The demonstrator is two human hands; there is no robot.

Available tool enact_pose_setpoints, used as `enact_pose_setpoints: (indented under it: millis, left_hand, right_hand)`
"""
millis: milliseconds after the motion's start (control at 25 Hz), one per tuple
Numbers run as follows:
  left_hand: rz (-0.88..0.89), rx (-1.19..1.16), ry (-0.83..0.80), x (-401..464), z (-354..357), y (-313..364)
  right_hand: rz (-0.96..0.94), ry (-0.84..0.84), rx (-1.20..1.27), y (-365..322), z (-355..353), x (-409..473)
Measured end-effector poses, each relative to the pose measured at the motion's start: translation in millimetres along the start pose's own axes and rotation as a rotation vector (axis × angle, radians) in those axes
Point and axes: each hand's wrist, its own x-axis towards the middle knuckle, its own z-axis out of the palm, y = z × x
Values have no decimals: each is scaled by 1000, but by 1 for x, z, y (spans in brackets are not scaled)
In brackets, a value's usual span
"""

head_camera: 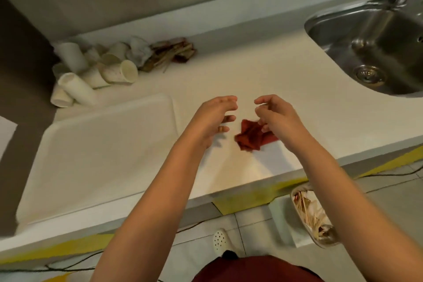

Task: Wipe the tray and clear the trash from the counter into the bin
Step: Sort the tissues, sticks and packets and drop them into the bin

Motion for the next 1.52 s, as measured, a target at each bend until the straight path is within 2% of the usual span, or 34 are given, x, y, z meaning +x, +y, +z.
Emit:
enact_pose_setpoints:
  millis: [200, 360, 640, 840, 960, 1040, 1160, 1280, 1520]
  left_hand:
    - [62, -119, 149, 16, -78, 4]
    - [90, -136, 209, 37, -127, 7]
    - [20, -156, 323, 93, -179, -3]
    - [140, 178, 520, 158, -191, 15]
    - [261, 425, 506, 203, -192, 26]
    - [340, 677, 480, 233, -193, 29]
    - [332, 1015, 445, 267, -198, 31]
    - [269, 1149, 451, 290, -203, 31]
    - [271, 1295, 511, 308, -209, 34]
  right_hand:
    - [-78, -90, -140, -20, 69, 35]
    - [-99, -126, -211, -26, 106, 58]
    - [-158, -176, -460, -23, 138, 113]
    - [-245, -207, -706, -34, 147, 188]
    - [-259, -223, -811, -38, 161, 234]
    - [-283, -245, -975, -36, 172, 261]
    - [-282, -265, -1115, -34, 188, 285]
    - [-302, -229, -1153, -34, 199, 298]
    - [-212, -61, -1018, -40, 203, 311]
